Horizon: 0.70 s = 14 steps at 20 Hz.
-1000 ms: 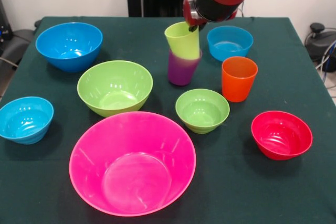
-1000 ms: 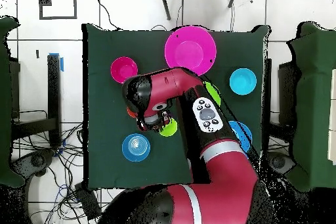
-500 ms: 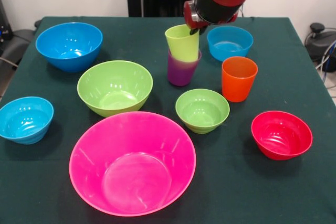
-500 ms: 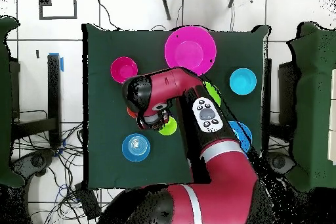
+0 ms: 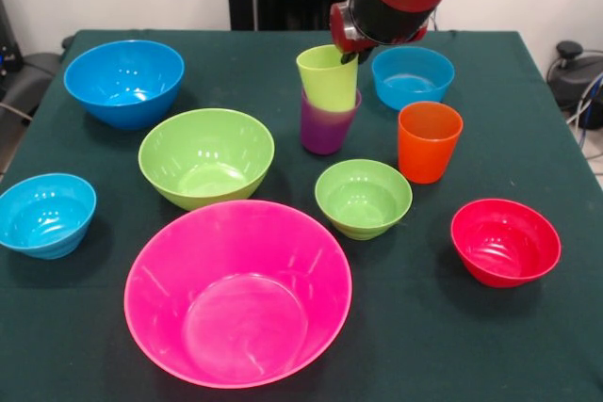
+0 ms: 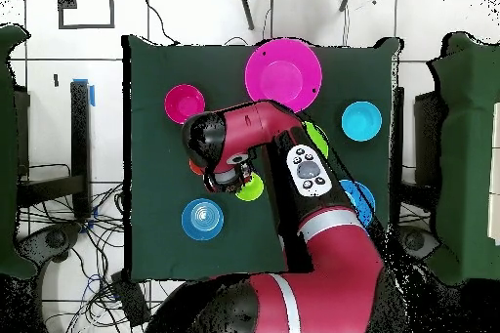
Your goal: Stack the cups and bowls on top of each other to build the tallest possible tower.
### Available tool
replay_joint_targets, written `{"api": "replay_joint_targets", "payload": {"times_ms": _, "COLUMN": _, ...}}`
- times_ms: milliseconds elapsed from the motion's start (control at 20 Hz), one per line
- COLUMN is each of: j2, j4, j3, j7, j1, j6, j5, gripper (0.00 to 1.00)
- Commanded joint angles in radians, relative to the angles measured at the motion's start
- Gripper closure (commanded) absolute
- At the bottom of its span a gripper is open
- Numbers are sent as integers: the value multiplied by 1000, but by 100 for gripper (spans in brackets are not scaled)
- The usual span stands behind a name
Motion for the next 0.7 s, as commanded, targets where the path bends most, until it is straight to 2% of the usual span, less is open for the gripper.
{"api": "replay_joint_targets", "payload": {"times_ms": 50, "j2": 36, "j4": -35, "j3": 33, "j7": -132, "j1": 6, "j6": -84, "j5": -79, "gripper": 100}}
{"api": "replay_joint_targets", "payload": {"times_ms": 700, "j2": 47, "j4": -38, "j3": 32, "j7": -134, "j1": -1, "j6": -104, "j5": -85, "gripper": 100}}
